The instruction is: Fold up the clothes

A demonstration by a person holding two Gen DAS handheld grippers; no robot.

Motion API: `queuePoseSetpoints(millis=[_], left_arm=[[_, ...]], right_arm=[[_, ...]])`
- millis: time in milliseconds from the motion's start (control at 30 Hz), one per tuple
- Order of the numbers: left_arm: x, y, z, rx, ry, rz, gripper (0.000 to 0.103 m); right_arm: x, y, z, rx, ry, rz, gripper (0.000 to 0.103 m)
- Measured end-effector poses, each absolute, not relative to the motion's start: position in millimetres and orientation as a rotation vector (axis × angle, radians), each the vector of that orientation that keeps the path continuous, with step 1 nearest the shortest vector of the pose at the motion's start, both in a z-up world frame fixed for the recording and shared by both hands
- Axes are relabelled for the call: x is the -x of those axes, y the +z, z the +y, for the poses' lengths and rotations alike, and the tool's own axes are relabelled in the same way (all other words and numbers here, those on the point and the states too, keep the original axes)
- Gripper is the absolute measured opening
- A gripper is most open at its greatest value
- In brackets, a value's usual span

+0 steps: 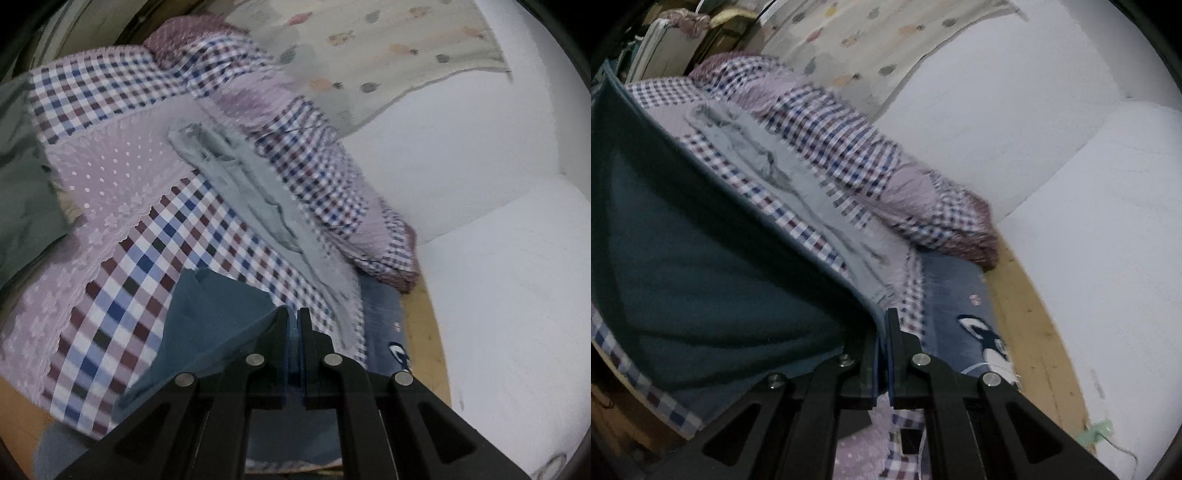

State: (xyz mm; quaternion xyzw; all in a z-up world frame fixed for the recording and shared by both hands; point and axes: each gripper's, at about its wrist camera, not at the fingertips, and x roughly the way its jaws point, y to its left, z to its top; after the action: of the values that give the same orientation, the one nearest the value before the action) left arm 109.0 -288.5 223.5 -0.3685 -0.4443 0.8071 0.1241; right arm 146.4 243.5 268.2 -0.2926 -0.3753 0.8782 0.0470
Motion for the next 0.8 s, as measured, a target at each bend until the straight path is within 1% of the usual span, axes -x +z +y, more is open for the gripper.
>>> queuePoseSetpoints(millis=[233,333,500,800], left_arm=[[25.1,147.5,-274.3,1.276,2.390,-1.297,0.002],[74.3,111.6,-264.5,1.377,2.383,-1.295,0.002],[136.5,57.5,-246.8,1.537,2.395,-1.265,0.002],[191.0,11.6,-236.7,1.634,2.453,-1.184,0.002]], right_arm=[[-15.9,192.3,267.2,1.171,2.684,-1.182,0.000],[27.4,155.5,275.6,1.295,2.644,-1.203,0.000],[90.0,95.3,286.0,1.488,2.555,-1.256,0.000],[155.1,49.8,292.9,1.583,2.499,-1.282,0.000]])
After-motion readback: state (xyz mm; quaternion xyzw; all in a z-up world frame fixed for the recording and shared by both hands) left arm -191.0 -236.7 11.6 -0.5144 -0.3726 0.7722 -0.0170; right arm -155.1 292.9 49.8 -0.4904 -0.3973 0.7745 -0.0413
